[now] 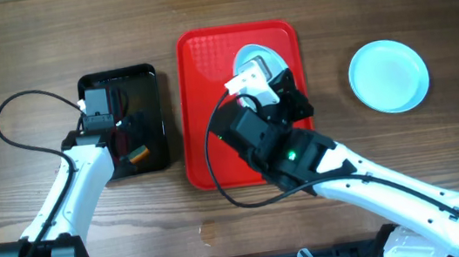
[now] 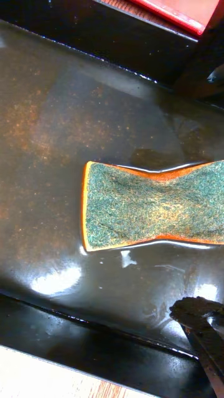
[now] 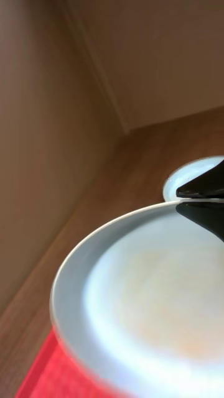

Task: Clean dirty plates on tray and stack at the side
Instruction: 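Carry the plate right and stack it on the plate pile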

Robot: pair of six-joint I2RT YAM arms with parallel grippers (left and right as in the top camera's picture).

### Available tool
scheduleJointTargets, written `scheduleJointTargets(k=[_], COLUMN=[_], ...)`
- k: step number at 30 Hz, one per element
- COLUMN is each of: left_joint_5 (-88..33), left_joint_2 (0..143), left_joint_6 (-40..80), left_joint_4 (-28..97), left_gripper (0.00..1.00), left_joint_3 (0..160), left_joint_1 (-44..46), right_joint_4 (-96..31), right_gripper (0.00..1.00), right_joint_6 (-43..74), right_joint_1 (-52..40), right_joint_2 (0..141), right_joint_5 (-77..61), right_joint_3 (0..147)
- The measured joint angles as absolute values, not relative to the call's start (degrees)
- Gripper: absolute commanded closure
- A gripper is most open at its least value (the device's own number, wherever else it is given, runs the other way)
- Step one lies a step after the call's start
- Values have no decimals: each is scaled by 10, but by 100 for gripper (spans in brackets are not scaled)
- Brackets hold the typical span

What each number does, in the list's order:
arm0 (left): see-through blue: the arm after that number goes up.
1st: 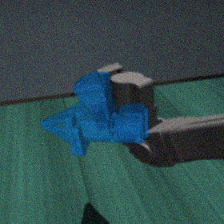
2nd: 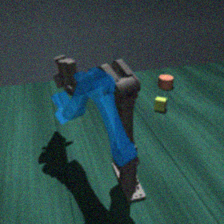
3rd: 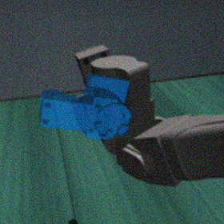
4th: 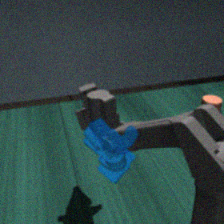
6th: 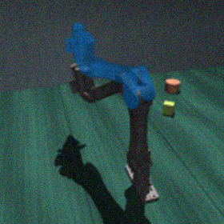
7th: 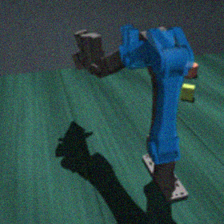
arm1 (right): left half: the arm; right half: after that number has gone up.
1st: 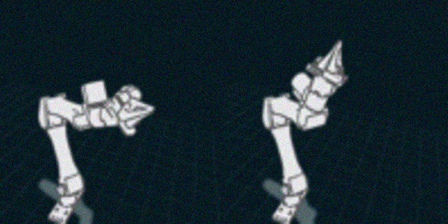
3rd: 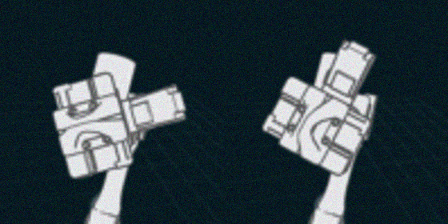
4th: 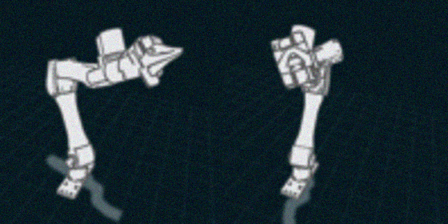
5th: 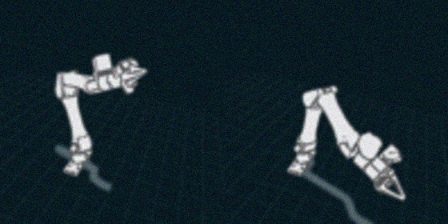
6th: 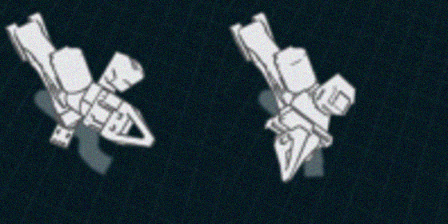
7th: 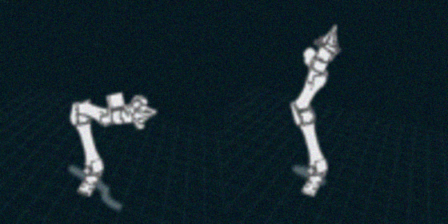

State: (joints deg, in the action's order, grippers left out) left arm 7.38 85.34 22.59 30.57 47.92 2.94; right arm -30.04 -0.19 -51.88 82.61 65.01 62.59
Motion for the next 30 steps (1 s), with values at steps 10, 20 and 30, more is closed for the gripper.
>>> scheduleJointTargets(k=[10, 20, 30], left_joint_5=[74, 74, 74], left_joint_2=[853, 853, 853], left_joint_6=[226, 226, 226], left_joint_4=[306, 306, 306], left_gripper=[0, 0, 0], left_joint_3=[479, 479, 479], left_joint_1=[29, 29, 29], right_joint_4=[-343, -347, -371], right_gripper=[96, 96, 96], right_joint_6=[108, 196, 259], right_joint_1=[-340, 8, 251], right_joint_2=[826, 826, 837], right_joint_5=[352, 41, -30], right_joint_3=[626, 626, 626])
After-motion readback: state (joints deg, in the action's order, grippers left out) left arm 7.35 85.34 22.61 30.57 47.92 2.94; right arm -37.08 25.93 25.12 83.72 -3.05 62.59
